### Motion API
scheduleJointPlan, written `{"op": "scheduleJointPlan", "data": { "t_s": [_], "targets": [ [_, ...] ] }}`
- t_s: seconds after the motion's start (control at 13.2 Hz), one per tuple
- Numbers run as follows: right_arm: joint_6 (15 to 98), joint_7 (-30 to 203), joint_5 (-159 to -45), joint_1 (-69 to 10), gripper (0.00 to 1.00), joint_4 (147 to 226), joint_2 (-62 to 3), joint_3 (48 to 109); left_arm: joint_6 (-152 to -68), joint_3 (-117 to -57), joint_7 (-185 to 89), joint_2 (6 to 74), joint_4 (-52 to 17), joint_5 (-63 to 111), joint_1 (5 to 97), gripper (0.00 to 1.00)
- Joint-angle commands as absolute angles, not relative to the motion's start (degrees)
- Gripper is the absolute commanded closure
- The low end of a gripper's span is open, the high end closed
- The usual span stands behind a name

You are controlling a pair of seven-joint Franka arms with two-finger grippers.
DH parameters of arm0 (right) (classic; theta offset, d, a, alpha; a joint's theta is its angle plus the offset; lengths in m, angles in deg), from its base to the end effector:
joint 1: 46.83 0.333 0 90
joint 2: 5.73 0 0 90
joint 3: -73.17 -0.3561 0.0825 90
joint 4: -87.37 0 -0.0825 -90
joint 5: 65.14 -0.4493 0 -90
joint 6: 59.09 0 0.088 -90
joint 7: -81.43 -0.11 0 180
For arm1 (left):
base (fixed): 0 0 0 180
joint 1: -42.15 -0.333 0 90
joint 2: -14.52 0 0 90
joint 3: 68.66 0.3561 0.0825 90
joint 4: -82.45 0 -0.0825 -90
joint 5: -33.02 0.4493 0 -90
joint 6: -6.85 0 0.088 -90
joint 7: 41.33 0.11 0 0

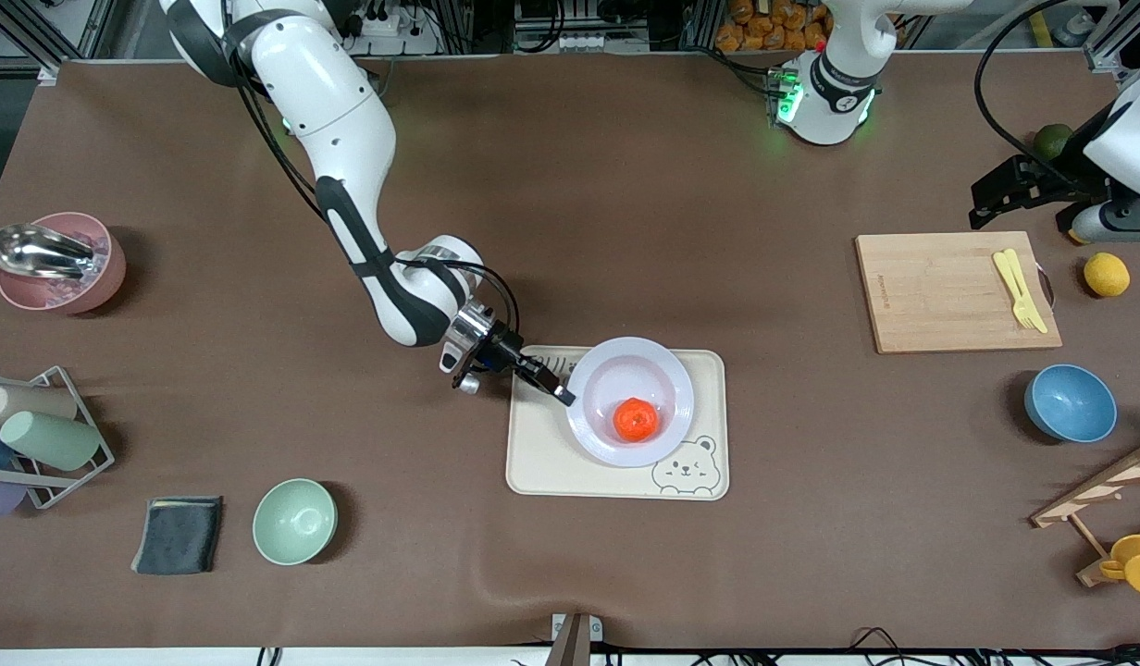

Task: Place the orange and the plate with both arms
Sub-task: 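Slide the plate with the orange onto the bear tray with the right gripper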

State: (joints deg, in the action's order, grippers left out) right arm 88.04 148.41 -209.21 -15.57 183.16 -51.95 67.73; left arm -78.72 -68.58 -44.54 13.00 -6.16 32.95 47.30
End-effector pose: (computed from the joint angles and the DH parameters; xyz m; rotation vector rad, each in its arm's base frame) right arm 0.5963 0.4272 0.1006 -1.8598 0.6234 -0.3391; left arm 0.6002 -0.0534 0.6841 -3.1402 0.0511 0.0417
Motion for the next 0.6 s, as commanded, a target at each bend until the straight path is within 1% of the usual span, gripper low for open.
{"op": "scheduleJointPlan", "data": {
  "t_s": [0.0, 0.15, 0.38, 0.53],
  "targets": [
    [89.35, 149.37, -210.78, -15.72, 0.54, 181.23, -53.19, 67.63, -79.28, -68.83, -45.19, 12.32, -6.76, 31.79, 46.89, 0.0],
    [92.51, 149.19, -210.6, -15.63, 0.53, 180.27, -53.19, 67.63, -79.28, -68.75, -45.28, 12.32, -6.67, 31.79, 46.89, 0.0],
    [94.71, 148.58, -207.72, -16.33, 0.54, 179.83, -53.19, 67.63, -79.28, -68.75, -45.37, 12.41, -6.76, 31.79, 46.89, 0.0],
    [97.0, 143.43, -200.54, -17.3, 0.55, 179.65, -52.93, 67.46, -79.37, -68.83, -45.37, 12.41, -6.76, 31.71, 46.89, 0.0]
  ]
}}
